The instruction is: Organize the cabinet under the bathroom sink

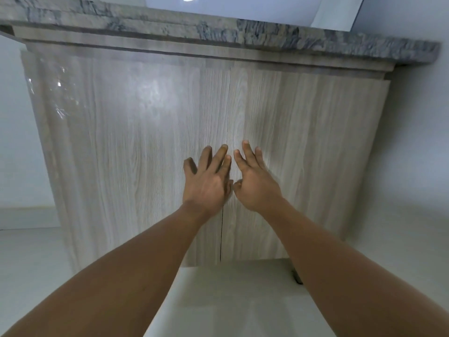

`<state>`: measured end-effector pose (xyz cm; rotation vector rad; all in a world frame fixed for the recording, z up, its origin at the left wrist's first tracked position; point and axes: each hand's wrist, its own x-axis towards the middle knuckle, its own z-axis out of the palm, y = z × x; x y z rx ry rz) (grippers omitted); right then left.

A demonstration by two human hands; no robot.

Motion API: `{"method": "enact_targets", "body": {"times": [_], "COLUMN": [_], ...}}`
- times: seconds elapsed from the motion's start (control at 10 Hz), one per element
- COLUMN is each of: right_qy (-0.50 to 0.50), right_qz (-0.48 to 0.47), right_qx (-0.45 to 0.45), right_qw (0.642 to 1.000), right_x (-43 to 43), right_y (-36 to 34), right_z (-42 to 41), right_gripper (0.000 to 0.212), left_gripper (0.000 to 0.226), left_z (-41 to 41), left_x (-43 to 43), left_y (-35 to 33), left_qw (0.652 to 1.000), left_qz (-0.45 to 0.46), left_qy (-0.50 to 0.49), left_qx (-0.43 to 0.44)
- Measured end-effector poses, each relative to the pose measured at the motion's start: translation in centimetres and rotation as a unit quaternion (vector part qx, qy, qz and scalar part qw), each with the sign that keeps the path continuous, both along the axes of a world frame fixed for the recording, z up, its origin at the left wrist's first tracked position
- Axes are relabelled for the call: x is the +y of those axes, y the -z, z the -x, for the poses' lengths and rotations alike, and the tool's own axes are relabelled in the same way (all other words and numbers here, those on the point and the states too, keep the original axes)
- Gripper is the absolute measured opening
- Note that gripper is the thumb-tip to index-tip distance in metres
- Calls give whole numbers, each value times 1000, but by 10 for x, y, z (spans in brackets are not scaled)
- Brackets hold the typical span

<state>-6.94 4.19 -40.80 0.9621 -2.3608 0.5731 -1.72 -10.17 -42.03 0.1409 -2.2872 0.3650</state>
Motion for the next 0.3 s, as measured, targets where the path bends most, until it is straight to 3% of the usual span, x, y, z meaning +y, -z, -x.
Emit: {"method": "enact_targets", "body": {"times": [0.3], "right_qy": [-12], "right_qz": [-30], "right_qx": [10], "right_qw": [999], "right_x": [13], "right_y": [10], "right_z": [6], "right_gripper": [74], "left_gripper": [69], "left_z": [7], "left_x": [7], "left_y": [28], "left_qw": [999], "left_qz": [-32], "left_qy": [19], "left_qx": [11]}}
